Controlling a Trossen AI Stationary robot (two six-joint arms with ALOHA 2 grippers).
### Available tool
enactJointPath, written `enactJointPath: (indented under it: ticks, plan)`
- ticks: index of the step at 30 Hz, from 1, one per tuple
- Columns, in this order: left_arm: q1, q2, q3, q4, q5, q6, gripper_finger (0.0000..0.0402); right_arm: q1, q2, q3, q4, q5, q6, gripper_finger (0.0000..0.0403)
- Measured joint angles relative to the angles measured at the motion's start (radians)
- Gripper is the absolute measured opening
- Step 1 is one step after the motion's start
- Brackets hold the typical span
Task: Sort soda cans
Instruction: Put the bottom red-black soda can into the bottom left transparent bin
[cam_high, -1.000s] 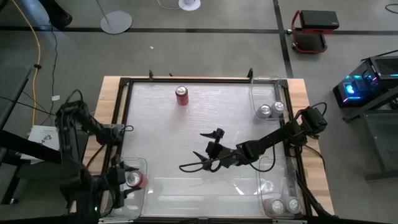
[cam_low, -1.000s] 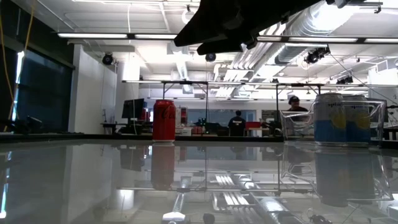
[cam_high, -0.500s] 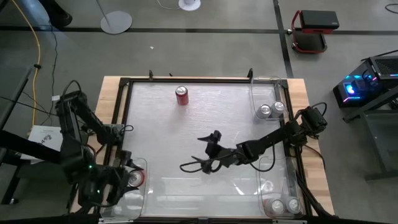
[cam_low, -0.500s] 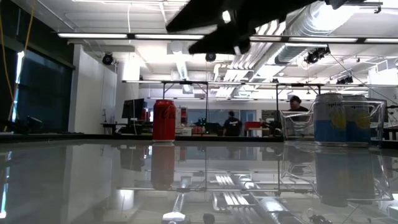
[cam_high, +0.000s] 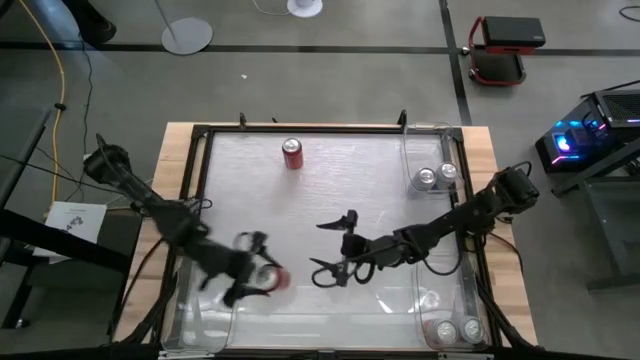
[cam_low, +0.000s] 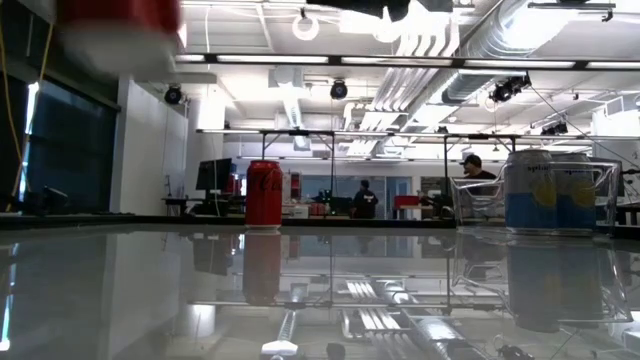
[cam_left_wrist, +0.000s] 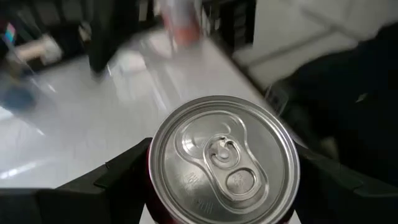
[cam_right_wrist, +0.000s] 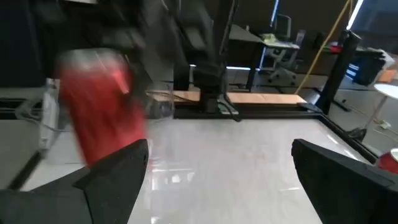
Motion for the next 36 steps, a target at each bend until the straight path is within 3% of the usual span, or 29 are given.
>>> enactJointPath:
  ticks: [6, 11, 19, 28, 36]
  plan:
    - [0.129, 0.187, -0.002, 0.089, 0.189, 0.044, 0.0298, 0.031, -0.005, 0.000, -0.088, -0.076, 0.062, 0.0385]
    - [0.149, 0.289, -0.003, 0.090, 0.200, 0.011, 0.0299, 0.033, 0.059, 0.000, -0.066, -0.234, 0.117, 0.0385]
    - [0.149, 0.394, 0.001, 0.187, 0.204, -0.025, 0.0333, 0.034, 0.137, 0.000, -0.053, -0.264, 0.140, 0.0385]
    - [0.159, 0.396, 0.000, 0.174, 0.205, -0.079, 0.0337, 0.034, 0.173, 0.000, -0.035, -0.314, 0.125, 0.0385]
    - [0.145, 0.270, 0.000, 0.043, 0.174, -0.194, 0.0338, -0.001, 0.241, 0.000, 0.111, -0.431, 0.093, 0.0385]
